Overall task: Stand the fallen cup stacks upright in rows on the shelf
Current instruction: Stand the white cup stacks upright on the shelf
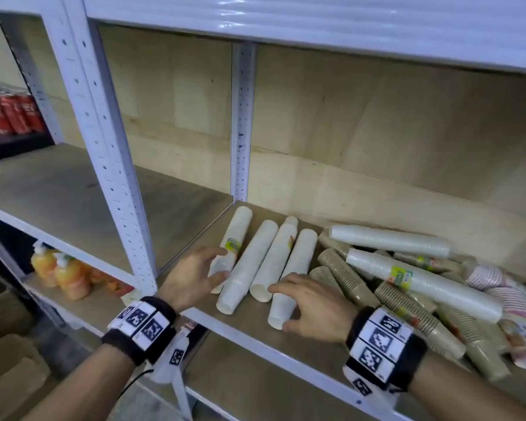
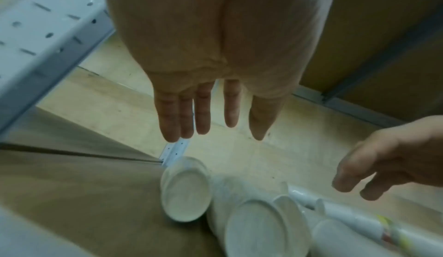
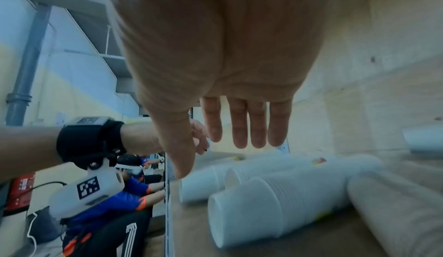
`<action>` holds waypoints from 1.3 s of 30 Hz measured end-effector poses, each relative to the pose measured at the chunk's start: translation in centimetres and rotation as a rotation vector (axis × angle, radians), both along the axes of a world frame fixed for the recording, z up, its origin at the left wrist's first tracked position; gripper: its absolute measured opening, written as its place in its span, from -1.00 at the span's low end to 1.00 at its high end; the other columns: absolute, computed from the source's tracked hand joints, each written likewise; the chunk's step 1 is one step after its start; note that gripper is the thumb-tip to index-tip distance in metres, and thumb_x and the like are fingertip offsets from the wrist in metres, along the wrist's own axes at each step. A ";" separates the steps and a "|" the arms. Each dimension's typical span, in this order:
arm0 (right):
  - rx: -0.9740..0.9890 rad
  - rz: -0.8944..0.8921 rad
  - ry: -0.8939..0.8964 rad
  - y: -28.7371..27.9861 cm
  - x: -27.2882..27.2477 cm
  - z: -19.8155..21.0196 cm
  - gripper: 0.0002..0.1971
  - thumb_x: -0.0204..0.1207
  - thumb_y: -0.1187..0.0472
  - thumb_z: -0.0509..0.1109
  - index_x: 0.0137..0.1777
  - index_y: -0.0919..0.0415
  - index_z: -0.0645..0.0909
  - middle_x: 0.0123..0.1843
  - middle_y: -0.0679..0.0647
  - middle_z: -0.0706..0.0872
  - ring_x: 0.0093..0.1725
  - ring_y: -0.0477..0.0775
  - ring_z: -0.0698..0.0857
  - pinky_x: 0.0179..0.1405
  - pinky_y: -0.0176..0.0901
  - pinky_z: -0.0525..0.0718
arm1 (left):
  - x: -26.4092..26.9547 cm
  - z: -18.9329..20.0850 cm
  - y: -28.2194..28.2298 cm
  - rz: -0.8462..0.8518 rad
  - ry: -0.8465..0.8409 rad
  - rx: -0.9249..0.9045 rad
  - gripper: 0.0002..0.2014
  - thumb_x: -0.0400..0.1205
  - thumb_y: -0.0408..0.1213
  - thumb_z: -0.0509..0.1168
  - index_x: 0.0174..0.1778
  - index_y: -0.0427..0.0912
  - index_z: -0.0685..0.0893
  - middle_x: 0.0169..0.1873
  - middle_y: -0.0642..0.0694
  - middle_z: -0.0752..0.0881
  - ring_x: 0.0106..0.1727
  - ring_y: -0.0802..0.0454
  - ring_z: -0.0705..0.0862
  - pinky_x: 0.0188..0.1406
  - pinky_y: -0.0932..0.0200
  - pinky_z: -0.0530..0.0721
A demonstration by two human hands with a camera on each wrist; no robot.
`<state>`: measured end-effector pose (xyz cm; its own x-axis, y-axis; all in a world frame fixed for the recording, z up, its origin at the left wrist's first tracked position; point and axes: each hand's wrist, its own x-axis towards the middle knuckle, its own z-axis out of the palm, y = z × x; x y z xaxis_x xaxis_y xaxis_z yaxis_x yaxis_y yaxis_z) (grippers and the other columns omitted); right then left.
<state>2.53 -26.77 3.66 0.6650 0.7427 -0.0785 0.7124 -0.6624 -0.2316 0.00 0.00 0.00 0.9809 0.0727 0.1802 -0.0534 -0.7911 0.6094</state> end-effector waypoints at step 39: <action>0.520 -0.053 -0.247 0.4 2.1 2.8 -0.64 0.53 0.13 0.46 0.32 0.09 0.61 0.23 -0.04 0.70 0.20 -0.06 0.66 0.20 -0.14 0.64 | 1.8 1.7 -1.0 0.220 0.067 -0.013 -0.43 0.55 -0.35 0.39 0.51 -0.03 0.49 0.34 -0.18 0.56 0.22 -0.13 0.66 0.11 0.22 0.57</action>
